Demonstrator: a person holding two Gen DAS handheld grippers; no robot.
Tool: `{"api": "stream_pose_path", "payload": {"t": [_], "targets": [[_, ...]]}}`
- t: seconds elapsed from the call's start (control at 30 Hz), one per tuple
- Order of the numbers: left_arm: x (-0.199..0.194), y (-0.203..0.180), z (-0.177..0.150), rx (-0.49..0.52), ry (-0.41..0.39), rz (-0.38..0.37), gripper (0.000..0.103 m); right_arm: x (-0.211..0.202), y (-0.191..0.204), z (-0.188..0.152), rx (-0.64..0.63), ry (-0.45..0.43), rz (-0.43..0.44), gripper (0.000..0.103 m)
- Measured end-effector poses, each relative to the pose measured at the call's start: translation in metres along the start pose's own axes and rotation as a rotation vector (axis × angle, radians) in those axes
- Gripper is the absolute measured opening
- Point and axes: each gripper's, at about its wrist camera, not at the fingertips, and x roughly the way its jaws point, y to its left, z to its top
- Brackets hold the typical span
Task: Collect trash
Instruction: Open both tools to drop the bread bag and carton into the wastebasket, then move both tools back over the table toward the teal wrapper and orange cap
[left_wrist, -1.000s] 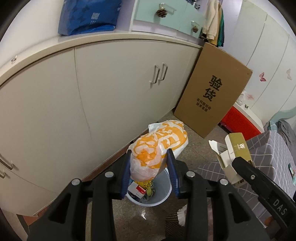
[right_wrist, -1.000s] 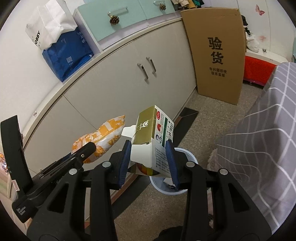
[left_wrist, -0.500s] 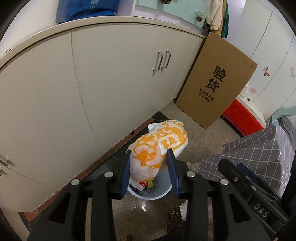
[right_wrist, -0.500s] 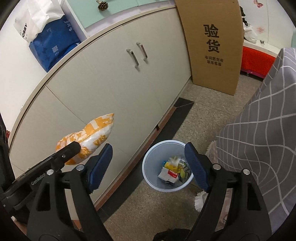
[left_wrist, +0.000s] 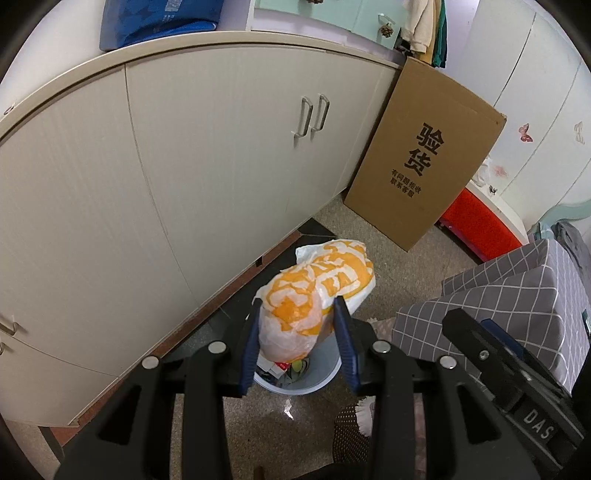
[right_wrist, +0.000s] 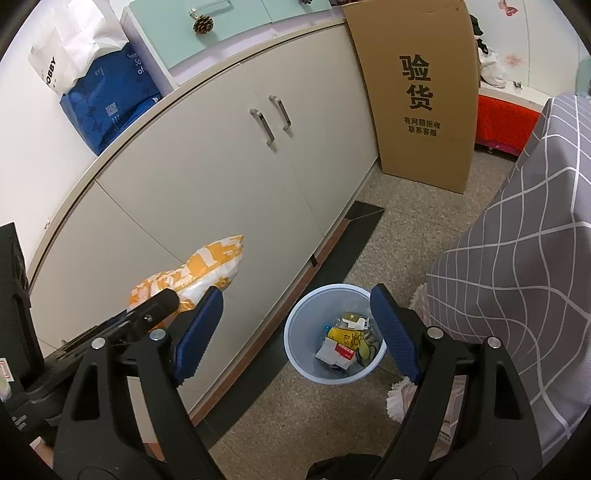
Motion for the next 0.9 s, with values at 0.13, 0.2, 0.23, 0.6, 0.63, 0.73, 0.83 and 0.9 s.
{"api": "stream_pose_path", "payload": {"t": [0.13,0.2,0.23,0.6,0.63,0.73,0.83,0.9], "targets": [[0.004,-0.006,0.004,0.017,0.009,-0.004,0.037,-0.005,-0.002,0.002,0.011,-0.027,-0.001,0.082],[0.008,-0.011,0.007,0.025,0.013,-0.003,0.038,-0.008,-0.005,0.002,0.018,-0.045,-0.008,0.082],[0.010,-0.012,0.008,0.026,0.014,-0.003,0.039,-0.009,-0.006,0.003,0.023,-0.052,-0.011,0.082],[0.024,-0.012,0.006,-0.001,0.063,0.005,0.082,-0.008,-0.025,0.003,0.079,-0.056,-0.049,0.083],[0.023,-0.011,0.005,-0.004,0.064,0.007,0.082,-0.009,-0.025,0.003,0.080,-0.057,-0.047,0.083],[0.019,-0.009,0.005,-0.008,0.058,0.009,0.082,-0.011,-0.023,0.003,0.073,-0.056,-0.044,0.083],[0.011,-0.010,0.006,-0.007,0.046,0.007,0.082,-0.015,-0.021,0.003,0.069,-0.058,-0.038,0.083],[0.004,-0.011,0.006,-0.003,0.036,0.005,0.082,-0.021,-0.020,0.003,0.068,-0.066,-0.033,0.083]]}}
